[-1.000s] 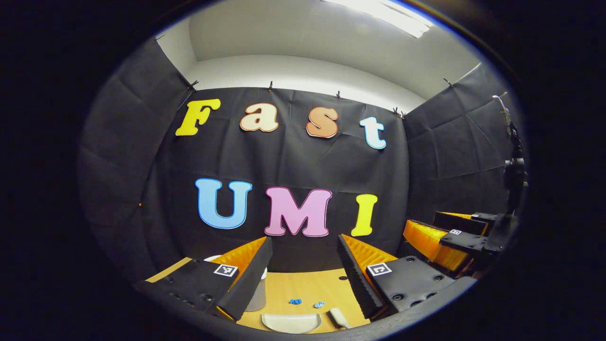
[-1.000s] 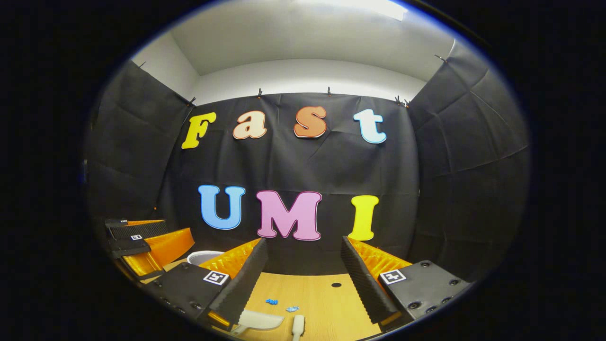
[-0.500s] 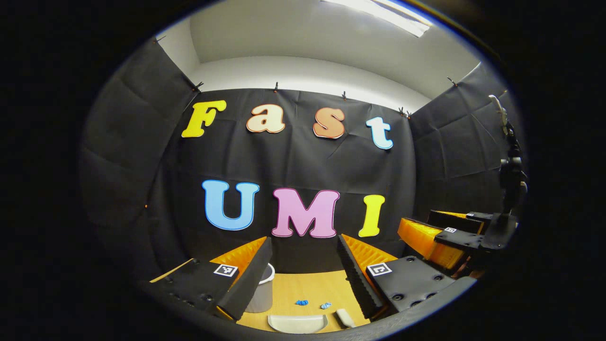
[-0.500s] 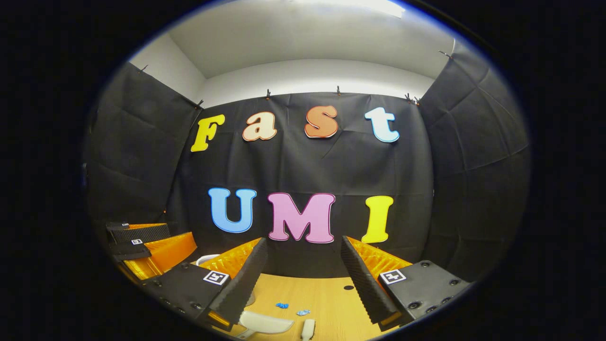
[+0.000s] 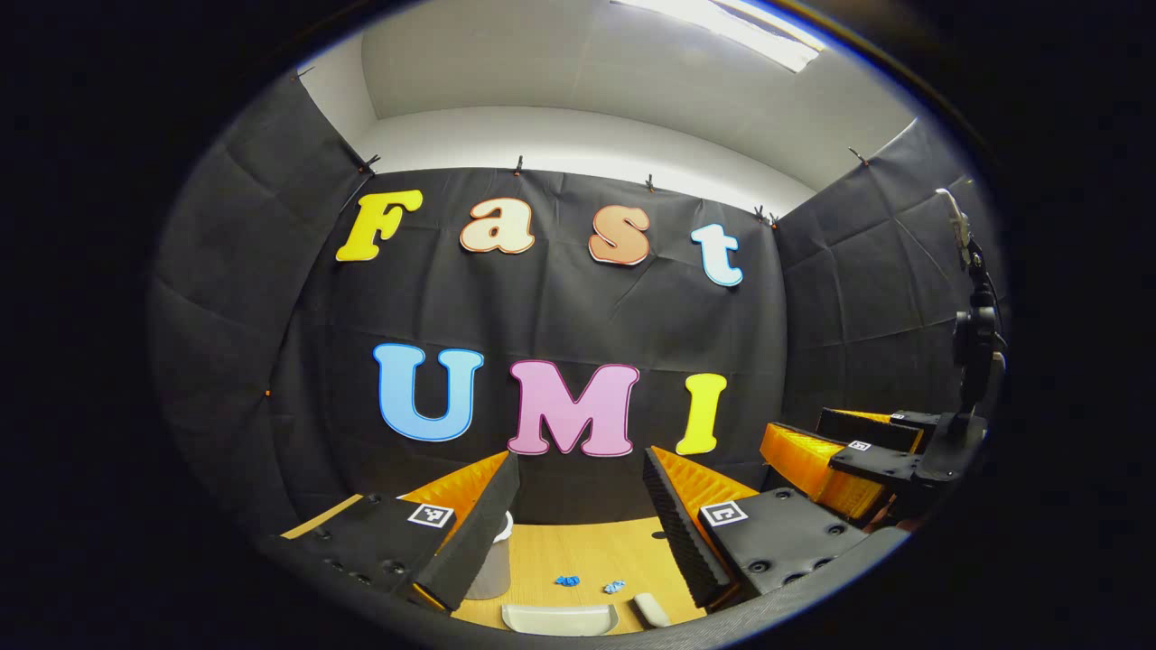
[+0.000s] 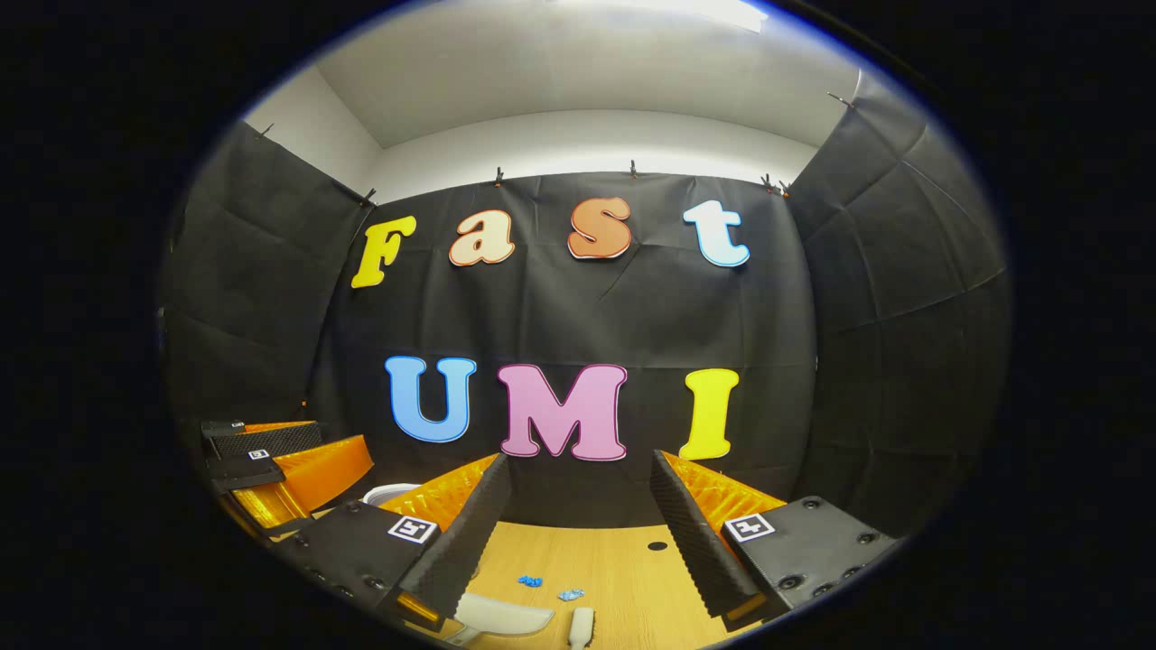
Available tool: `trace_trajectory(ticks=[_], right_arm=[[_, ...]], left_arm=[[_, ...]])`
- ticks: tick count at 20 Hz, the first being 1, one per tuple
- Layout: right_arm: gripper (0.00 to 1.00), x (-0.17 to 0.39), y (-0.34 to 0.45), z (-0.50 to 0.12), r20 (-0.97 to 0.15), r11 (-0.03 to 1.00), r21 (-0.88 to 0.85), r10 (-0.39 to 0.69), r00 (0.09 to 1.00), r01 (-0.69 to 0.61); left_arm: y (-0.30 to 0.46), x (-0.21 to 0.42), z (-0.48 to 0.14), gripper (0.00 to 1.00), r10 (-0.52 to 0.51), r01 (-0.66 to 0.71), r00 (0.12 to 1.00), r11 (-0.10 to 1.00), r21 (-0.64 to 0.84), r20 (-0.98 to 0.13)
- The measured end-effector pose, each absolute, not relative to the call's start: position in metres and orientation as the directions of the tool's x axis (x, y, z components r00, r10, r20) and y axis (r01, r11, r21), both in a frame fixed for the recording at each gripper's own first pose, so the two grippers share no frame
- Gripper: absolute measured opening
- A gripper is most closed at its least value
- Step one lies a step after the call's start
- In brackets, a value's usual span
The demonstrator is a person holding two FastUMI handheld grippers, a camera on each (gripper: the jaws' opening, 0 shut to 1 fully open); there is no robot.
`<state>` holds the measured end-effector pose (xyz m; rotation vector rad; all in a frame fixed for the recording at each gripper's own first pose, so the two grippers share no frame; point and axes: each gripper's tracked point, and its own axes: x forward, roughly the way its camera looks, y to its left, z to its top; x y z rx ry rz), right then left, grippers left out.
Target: Pick up the small broom and dustpan from the desktop, sweep the trash into the dustpan with the broom, and then empty the trash into the garbage bin.
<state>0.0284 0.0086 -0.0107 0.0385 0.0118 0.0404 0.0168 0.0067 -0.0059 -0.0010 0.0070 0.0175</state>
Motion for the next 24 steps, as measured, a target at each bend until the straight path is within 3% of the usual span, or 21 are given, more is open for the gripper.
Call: trace_trajectory(ticks=[24], right_arm=[[0.97, 0.027, 0.031, -0.02, -0.032, 0.997, 0.024, 0.07, 0.997, -0.069]], left_arm=[[0.014, 0.006, -0.018, 0.82, 0.023, -0.022, 0.999, 0.999, 0.029, -0.039]])
